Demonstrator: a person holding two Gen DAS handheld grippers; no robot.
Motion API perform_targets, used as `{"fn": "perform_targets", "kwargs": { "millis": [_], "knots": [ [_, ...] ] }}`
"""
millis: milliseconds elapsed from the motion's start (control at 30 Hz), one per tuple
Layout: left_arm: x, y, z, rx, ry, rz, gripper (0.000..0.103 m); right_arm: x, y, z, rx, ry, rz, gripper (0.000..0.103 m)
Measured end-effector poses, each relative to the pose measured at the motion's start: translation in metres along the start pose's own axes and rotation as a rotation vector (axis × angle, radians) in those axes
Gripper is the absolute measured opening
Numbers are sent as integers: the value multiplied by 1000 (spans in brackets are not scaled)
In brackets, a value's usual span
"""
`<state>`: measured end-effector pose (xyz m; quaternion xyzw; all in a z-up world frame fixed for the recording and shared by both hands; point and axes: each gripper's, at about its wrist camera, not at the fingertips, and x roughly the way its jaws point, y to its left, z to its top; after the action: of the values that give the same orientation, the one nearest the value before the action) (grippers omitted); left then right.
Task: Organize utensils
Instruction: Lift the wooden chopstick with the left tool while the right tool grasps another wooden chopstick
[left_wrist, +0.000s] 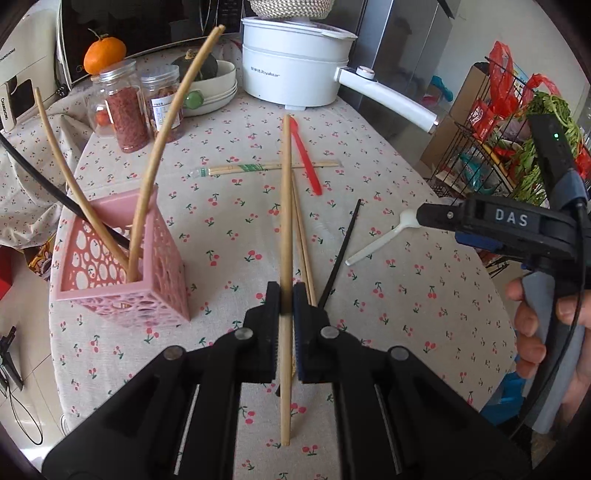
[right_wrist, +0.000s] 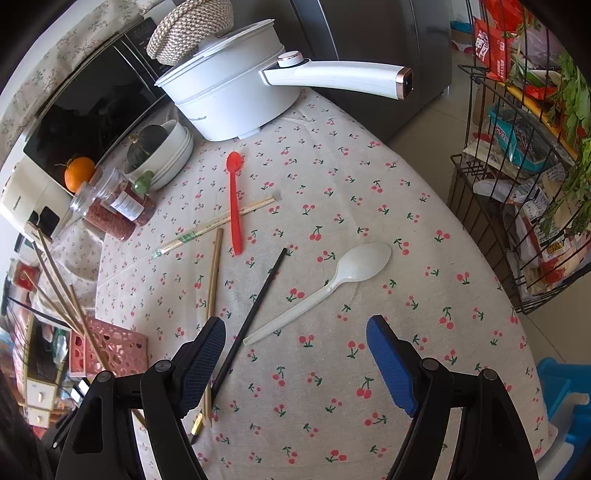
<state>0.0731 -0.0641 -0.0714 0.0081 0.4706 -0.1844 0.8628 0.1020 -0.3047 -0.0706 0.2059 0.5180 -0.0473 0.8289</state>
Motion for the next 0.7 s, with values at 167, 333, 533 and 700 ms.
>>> {"fn": "perform_targets", "kwargs": {
  "millis": [167,333,533,700],
  "knots": [
    [-29,15,-3,3,-42,-37,8,9,19,-4,-33,16,-9,80],
    [-55,35,-8,-20,-74,-66,8,29,47,-8,-103,58,-24,80],
    [-80,57,-11,-44,-122,-88,8,67,81,-6,-187,126,-45,79],
    [-91,75,-11,-67,-136,-101,8,95,102,0,-211,157,-63,72]
  ]
}}
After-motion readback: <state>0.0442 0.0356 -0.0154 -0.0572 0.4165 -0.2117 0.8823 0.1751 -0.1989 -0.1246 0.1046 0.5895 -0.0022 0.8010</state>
